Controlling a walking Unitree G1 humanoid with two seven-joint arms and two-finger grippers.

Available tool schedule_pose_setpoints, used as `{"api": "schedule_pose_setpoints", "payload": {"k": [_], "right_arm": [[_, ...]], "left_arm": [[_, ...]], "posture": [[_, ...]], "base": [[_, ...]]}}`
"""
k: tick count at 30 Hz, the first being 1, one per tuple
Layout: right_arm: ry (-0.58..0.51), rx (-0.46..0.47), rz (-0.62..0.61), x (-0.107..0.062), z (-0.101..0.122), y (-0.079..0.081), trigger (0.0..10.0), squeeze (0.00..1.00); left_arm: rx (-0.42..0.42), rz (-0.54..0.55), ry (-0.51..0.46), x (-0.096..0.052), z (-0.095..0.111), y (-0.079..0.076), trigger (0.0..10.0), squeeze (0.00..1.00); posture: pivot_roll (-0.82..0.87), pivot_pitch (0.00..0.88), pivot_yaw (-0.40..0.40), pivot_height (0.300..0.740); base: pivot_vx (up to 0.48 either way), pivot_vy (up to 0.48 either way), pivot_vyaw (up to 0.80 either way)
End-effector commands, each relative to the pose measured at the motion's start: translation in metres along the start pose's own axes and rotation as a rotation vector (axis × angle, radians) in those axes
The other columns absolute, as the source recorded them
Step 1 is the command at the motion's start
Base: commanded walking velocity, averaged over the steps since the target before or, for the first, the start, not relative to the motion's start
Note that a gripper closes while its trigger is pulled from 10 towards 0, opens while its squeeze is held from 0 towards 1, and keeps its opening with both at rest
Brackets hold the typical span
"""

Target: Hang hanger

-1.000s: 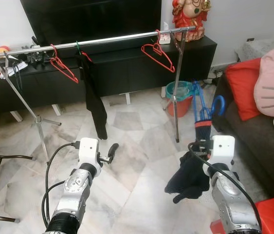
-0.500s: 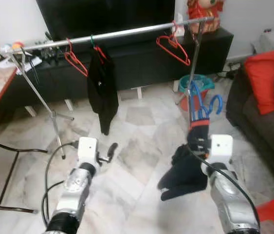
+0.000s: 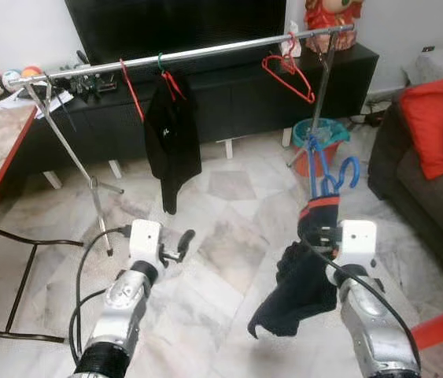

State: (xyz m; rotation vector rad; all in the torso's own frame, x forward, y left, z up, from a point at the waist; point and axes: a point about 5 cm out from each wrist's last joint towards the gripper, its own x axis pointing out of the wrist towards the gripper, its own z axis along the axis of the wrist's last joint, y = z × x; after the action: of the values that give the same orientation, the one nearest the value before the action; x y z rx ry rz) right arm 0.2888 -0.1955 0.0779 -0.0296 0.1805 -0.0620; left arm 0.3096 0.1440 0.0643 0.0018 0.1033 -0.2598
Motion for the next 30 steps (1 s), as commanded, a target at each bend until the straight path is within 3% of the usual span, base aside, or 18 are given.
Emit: {"api": "schedule_pose_setpoints", "payload": {"k": [1, 4, 7, 12, 23, 30], "right_arm": [[-0.048, -0.005, 0.011, 0.004, 0.011, 0.002, 10.0, 0.00], [-0.051, -0.026, 0.018, 0.006, 0.013, 0.000, 10.0, 0.00], [-0.058, -0.116, 0.049, 0.009, 0.018, -0.002, 10.0, 0.00], [-0.074, -0.146, 0.065, 0.015, 0.029, -0.006, 10.0, 0.00], [-0.091, -0.189, 0.126, 0.027, 0.043, -0.006, 10.0, 0.00], [-0.137, -0.235, 0.299, 0.038, 0.061, 0.020, 10.0, 0.00]], "left_arm": [[0.005, 0.007, 0.025, -0.002, -0.003, 0.004, 10.0, 0.00], [-0.046, 0.036, 0.047, -0.003, -0.008, 0.006, 10.0, 0.00], [-0.139, 0.101, 0.077, -0.005, -0.016, 0.012, 10.0, 0.00], [-0.166, 0.154, 0.110, -0.009, -0.028, 0.017, 10.0, 0.00], [-0.174, 0.206, 0.080, -0.005, -0.025, 0.017, 10.0, 0.00], [-0.116, 0.234, 0.012, -0.009, -0.014, 0.026, 10.0, 0.00]], "posture": [[-0.25, 0.000, 0.095, 0.740], [-0.25, 0.000, 0.093, 0.740], [-0.25, 0.000, 0.090, 0.740], [-0.26, 0.000, 0.060, 0.740], [-0.23, 0.000, -0.024, 0.740], [-0.16, 0.000, -0.022, 0.740]], "base": [[0.000, 0.000, 0.00], [0.000, 0.000, 0.00], [0.000, 0.000, 0.00], [0.000, 0.000, 0.00], [0.000, 0.000, 0.00], [0.000, 0.000, 0.00]]}}
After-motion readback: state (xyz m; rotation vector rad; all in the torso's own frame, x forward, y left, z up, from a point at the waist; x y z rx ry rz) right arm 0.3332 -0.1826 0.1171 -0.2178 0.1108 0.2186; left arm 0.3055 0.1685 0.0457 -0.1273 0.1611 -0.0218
